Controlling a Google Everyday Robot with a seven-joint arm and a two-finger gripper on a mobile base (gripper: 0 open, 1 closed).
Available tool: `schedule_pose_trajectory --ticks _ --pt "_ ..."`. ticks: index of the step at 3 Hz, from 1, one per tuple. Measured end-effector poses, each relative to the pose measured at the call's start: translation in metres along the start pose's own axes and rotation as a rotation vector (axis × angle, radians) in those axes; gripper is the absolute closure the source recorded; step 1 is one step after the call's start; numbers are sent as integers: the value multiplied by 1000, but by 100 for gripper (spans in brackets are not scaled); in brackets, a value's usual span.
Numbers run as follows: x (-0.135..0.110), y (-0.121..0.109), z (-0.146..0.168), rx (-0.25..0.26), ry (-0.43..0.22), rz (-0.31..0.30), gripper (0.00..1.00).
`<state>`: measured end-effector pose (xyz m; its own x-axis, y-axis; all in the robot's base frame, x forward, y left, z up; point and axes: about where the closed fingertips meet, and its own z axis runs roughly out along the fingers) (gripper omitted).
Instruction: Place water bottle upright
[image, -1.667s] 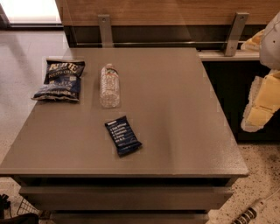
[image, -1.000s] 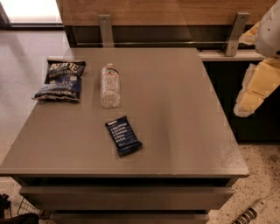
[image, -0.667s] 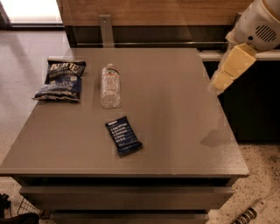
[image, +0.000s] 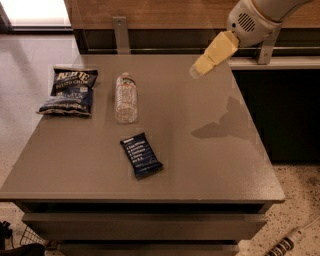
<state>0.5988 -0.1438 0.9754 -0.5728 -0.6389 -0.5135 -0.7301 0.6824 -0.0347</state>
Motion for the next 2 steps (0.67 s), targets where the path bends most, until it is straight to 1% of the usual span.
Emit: schedule_pose_trajectory --ticks 1,2 --pt "-28 -3 14 51 11 124 0" --pt "-50 -1 27 103 25 235 0"
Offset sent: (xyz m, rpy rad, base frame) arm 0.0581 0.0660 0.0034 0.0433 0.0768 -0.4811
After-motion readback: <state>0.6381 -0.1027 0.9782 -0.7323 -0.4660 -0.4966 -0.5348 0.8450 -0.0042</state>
